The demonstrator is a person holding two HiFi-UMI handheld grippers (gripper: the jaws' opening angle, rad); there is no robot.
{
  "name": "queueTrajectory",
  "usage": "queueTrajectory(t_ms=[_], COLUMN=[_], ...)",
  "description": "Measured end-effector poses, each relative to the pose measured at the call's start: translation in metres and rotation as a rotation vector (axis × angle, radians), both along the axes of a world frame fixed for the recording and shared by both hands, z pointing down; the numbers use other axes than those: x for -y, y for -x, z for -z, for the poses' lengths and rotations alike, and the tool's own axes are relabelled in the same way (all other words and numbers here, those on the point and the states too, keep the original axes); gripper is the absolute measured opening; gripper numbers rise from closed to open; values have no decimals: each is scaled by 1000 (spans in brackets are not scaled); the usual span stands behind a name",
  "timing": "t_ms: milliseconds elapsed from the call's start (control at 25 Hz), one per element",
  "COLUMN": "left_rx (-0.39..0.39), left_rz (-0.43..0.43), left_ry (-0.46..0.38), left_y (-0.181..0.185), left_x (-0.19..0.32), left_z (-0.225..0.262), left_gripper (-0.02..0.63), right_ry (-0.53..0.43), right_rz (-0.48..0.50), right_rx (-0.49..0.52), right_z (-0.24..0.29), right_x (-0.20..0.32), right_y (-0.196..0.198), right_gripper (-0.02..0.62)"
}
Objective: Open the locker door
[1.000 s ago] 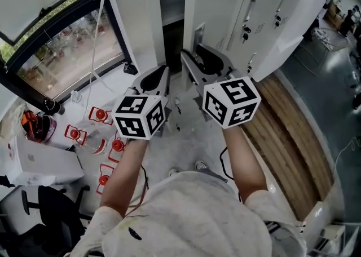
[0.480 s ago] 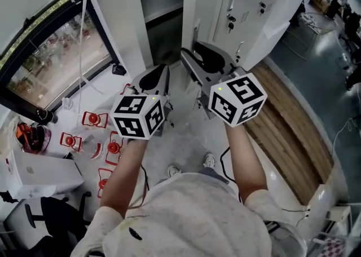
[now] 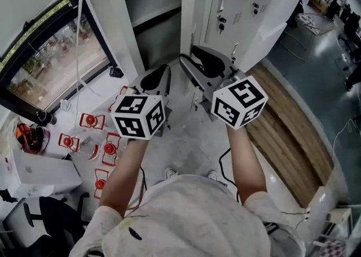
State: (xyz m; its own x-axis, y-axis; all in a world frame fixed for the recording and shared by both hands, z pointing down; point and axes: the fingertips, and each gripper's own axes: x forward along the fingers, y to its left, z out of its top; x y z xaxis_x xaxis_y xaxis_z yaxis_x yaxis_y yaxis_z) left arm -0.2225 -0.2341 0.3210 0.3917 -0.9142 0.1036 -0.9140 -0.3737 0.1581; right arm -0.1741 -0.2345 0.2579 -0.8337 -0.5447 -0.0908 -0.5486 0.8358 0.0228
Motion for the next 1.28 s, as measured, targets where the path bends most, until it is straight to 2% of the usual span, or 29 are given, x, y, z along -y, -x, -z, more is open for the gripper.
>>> queueTrajectory(t_ms=[80,600,1000,1280], left_rx=[4,18,27,25], left_rz=[-1,-22,-74,-115], left_ry=[-2,1,-15,-23], left_y=[-9,-71,-112,-140], left_x=[1,8,20,29], left_z=[2,2,9,11], left_gripper=[7,7,8,7], right_ry=[-8,-36,-53,-42], right_rz=[4,25,-8,-43], right_rx=[-4,-32,-64,-51], right_z=[1,1,0,0], right_x=[0,-3,1,8], right_y=[-8,-61,-97,-123], right_gripper=[147,138,120,100])
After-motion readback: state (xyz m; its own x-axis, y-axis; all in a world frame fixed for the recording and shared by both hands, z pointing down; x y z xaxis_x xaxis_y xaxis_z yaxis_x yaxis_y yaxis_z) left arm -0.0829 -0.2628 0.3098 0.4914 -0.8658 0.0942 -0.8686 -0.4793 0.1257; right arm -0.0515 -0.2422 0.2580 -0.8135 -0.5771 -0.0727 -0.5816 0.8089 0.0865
